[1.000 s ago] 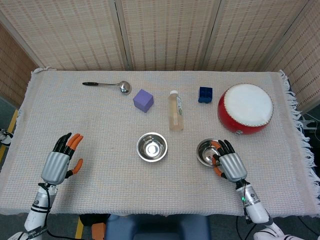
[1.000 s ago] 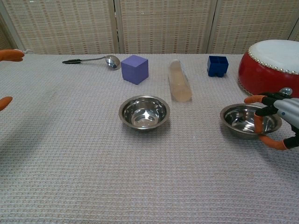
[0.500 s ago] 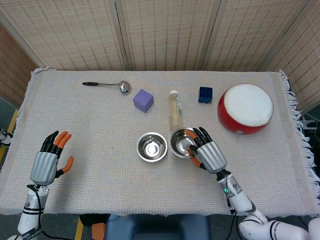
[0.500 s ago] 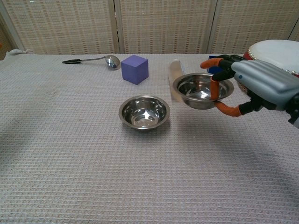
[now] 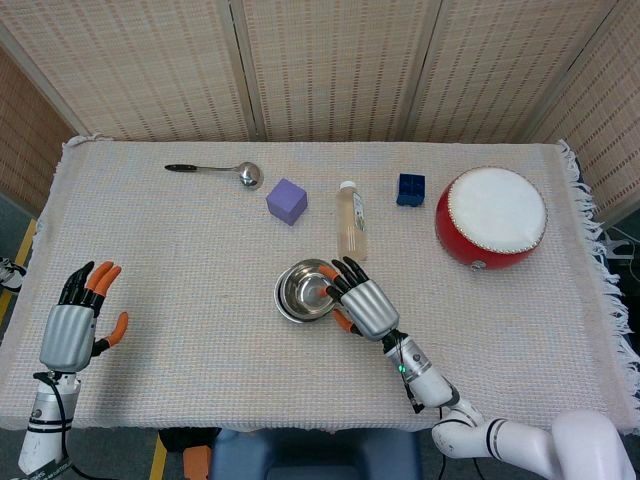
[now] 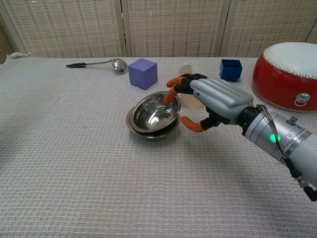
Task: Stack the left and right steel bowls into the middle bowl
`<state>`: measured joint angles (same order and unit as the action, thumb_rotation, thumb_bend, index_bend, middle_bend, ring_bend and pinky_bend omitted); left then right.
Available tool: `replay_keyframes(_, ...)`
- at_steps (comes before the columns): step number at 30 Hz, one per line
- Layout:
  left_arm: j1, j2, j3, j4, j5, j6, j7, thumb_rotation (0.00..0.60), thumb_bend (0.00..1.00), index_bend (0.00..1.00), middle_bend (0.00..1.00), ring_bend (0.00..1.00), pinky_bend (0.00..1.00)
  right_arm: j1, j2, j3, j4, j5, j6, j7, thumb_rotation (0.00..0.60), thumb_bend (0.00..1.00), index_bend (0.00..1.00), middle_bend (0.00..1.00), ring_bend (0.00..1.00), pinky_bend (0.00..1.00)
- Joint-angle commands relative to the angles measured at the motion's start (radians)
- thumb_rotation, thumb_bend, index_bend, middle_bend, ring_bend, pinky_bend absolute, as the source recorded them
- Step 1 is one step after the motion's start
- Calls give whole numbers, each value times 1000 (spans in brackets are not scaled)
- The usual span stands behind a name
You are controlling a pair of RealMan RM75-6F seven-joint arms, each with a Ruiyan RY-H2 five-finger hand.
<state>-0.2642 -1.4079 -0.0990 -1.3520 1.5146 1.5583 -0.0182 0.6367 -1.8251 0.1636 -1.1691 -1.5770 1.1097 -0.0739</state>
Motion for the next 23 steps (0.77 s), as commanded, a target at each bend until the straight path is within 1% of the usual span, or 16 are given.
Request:
replay_keyframes(1,1,3,-2,-5,-3,-4,3,600,413,112,83,0,93,-8,32,-8,-39,10,7,2,600,181,0,39,0,0)
replay_keyframes(3,3,5,-3,-13,-5,-7,4,600,413,112,83,0,93,-17,64,-11,-81,20,8,-1,600,142,0,27,0,0)
replay_keyframes(7,21,36,21,-47,-4,-22,6,600,411,112,83,0,93,-56,152,-28,-179,42,31,-38,600,131,0,16,0,0)
replay_keyframes(10,51,113,70,-117,-5,-51,30,600,411,112,82,0,93,-142,256,-67,-265,73,97,-161,600,132,0,6,0,0)
replay_keyframes(12,74,178,106,-174,-5,-69,42,600,412,98,75,0,93,-227,332,-104,-330,113,168,-267,600,132,0,0,0,0)
replay_keyframes(15,113,220,124,-207,-7,-37,45,600,412,77,62,0,93,-350,430,-155,-422,168,280,-355,600,131,0,0,0,0)
replay_keyframes(17,133,230,121,-210,-17,-17,58,600,413,76,57,0,92,-422,483,-188,-468,183,351,-369,600,131,0,0,0,0)
replay_keyframes(19,141,245,118,-217,-16,-7,72,600,414,75,49,0,91,-477,518,-210,-491,187,405,-352,600,132,0,0,0,0)
replay_keyframes(21,148,249,111,-217,-21,2,72,600,414,74,45,0,92,-508,536,-216,-501,192,432,-325,600,132,0,0,0,0)
replay_keyframes(23,149,256,104,-224,-24,1,67,600,413,72,39,0,92,-517,566,-222,-522,189,423,-303,600,132,0,0,0,0)
